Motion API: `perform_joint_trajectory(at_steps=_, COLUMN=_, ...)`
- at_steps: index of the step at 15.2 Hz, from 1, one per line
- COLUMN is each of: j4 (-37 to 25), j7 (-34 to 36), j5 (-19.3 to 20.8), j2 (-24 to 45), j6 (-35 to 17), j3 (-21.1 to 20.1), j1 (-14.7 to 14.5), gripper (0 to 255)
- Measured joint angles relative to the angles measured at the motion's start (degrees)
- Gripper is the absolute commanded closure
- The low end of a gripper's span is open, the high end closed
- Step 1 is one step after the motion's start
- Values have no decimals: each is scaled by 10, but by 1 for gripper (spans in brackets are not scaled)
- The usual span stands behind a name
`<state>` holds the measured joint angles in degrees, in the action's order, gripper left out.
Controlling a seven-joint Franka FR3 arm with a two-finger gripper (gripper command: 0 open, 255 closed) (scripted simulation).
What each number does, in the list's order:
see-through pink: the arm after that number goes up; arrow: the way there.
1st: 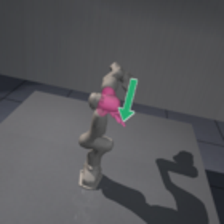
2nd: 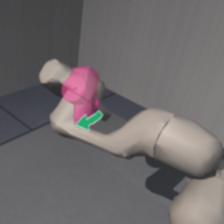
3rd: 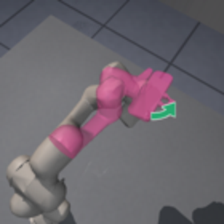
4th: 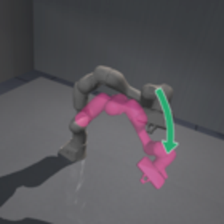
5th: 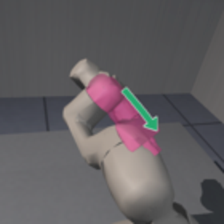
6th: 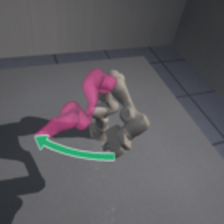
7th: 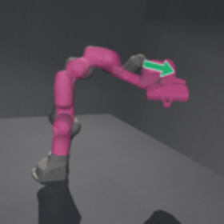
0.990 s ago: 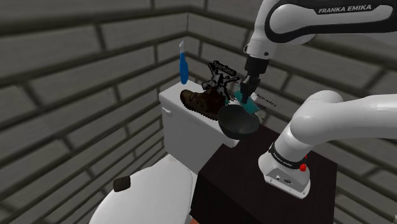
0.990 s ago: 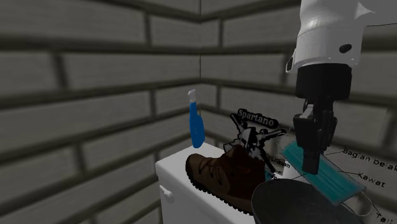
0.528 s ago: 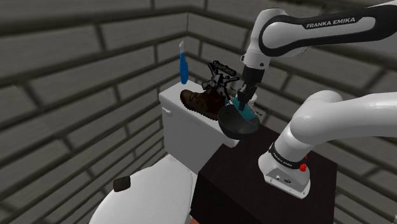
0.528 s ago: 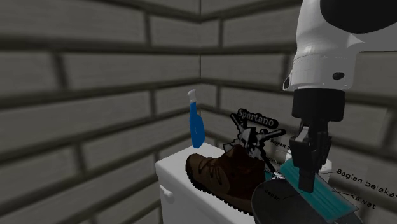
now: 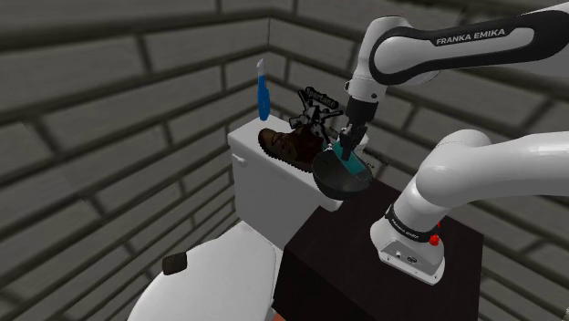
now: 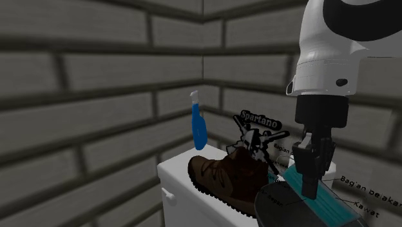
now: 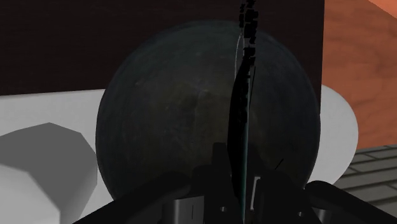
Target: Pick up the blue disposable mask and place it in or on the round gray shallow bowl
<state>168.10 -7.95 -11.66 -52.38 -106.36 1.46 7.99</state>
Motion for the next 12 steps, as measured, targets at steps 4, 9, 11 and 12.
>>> perform_joint_trajectory(at_steps=4, j4=0, j7=0, j5=0, j2=0, j6=0, j3=0, j1=0, gripper=0)
perform_joint_trajectory(at_steps=9, j4=-35, j7=1, j5=9, j2=-5, j6=40, j3=7, j1=6, gripper=0)
perform_joint_trajectory(at_steps=11, j4=-62, j7=1, j5=14, j2=0, j6=62, j3=11, j1=9, gripper=0)
perform_joint_trajectory(at_steps=12, j4=-66, j7=1, j5=15, j2=-1, j6=68, j3=12, j1=10, gripper=0)
